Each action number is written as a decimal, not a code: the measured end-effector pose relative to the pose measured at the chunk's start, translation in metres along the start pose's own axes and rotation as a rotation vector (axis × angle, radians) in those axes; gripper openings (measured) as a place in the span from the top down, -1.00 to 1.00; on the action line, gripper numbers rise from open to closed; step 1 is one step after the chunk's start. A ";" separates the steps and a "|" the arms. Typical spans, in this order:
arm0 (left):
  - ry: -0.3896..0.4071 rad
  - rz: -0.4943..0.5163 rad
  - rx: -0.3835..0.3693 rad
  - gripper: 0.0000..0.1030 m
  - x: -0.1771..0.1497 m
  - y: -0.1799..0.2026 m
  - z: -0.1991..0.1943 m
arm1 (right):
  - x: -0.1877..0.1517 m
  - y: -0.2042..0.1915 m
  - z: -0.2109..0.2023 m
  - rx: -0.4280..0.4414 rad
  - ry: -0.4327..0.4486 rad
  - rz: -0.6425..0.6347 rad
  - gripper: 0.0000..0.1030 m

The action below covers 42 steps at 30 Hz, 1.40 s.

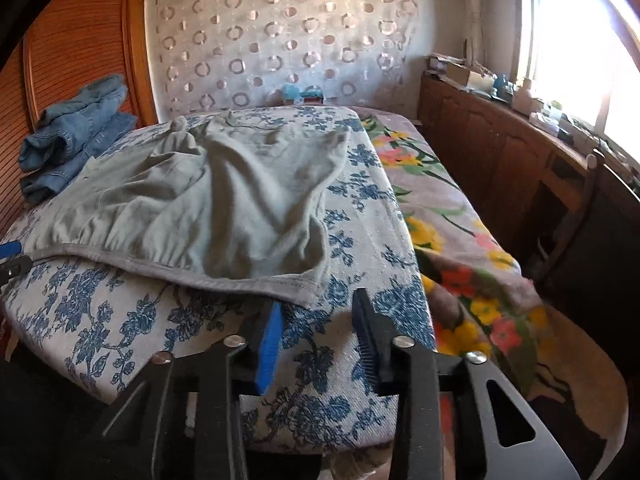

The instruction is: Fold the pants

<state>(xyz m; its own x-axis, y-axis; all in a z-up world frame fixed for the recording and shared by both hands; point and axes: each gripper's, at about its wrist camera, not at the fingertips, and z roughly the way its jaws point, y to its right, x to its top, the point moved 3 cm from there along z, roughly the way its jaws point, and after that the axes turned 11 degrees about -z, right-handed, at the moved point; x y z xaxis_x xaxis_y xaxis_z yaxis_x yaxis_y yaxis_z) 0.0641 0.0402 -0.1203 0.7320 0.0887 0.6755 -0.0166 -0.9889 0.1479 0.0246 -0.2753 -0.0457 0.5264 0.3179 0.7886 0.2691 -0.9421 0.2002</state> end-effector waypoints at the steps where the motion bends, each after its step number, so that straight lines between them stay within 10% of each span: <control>1: 0.004 0.001 -0.012 -0.51 -0.001 0.000 -0.002 | 0.000 -0.001 0.000 0.005 0.001 -0.001 0.58; 9: 0.013 0.020 -0.076 0.23 -0.002 0.007 -0.009 | 0.008 0.008 0.003 0.044 0.043 0.020 0.88; 24: -0.016 0.066 -0.061 0.07 -0.006 0.012 -0.010 | 0.008 0.016 0.018 0.062 0.081 0.034 0.91; 31: -0.022 0.035 -0.104 0.71 -0.001 0.007 -0.010 | 0.021 0.018 0.014 0.071 0.074 0.019 0.91; 42: 0.054 0.029 -0.126 0.84 0.013 0.010 -0.046 | 0.030 0.015 -0.007 0.097 0.095 -0.017 0.91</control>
<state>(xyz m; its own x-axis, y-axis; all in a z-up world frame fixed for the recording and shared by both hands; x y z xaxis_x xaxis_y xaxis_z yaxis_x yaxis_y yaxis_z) 0.0419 0.0366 -0.0766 0.6920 0.0703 0.7185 -0.1249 -0.9686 0.2151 0.0391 -0.2810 -0.0151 0.4439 0.3176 0.8379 0.3562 -0.9206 0.1602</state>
